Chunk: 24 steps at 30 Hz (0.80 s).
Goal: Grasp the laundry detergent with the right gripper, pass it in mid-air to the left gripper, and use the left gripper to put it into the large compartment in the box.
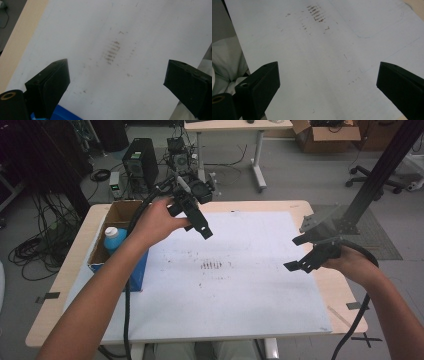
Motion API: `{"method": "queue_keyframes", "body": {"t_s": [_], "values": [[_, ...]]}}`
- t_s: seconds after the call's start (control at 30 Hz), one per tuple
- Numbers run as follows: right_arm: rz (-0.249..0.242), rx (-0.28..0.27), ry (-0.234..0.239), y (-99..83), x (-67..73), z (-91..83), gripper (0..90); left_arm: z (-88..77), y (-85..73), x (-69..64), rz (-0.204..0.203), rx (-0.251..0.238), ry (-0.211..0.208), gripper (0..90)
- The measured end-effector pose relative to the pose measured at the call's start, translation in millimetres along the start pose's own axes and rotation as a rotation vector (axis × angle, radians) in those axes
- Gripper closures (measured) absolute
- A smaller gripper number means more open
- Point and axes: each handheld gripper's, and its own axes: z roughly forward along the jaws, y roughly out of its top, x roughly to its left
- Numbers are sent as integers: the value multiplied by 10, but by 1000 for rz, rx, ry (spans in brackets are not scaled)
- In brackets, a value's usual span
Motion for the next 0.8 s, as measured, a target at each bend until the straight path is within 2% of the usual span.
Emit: {"method": "queue_keyframes", "body": {"t_s": [0.23, 0.8], "values": [[-4, 12, 10, 28, 3, 53, 45, 89, 31, -21, 14, 14, -12, 66], [-4, 13, 14, 39, 8, 111, 39, 93, 29, -1, -1, 12, -11, 64]]}}
